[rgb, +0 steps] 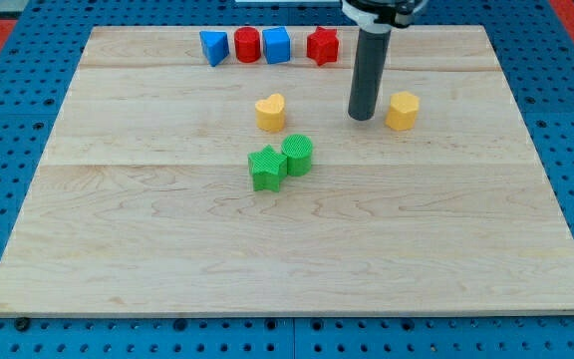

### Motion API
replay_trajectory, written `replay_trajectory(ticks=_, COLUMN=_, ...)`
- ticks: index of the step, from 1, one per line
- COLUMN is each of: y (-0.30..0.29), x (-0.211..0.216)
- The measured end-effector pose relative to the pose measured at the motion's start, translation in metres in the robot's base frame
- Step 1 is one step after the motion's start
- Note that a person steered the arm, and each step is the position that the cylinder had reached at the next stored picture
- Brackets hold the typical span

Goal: Slide yellow heart to the left side of the yellow hexagon

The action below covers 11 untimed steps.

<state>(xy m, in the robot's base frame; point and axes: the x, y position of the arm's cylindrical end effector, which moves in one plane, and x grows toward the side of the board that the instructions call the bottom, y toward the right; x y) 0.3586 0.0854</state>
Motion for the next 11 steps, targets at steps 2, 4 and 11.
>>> replay_trajectory(ticks=2, y=0.060, x=0.000)
replay_trajectory(ticks=4, y=-0.072, x=0.024)
replay_trajectory(ticks=11, y=0.008, x=0.018)
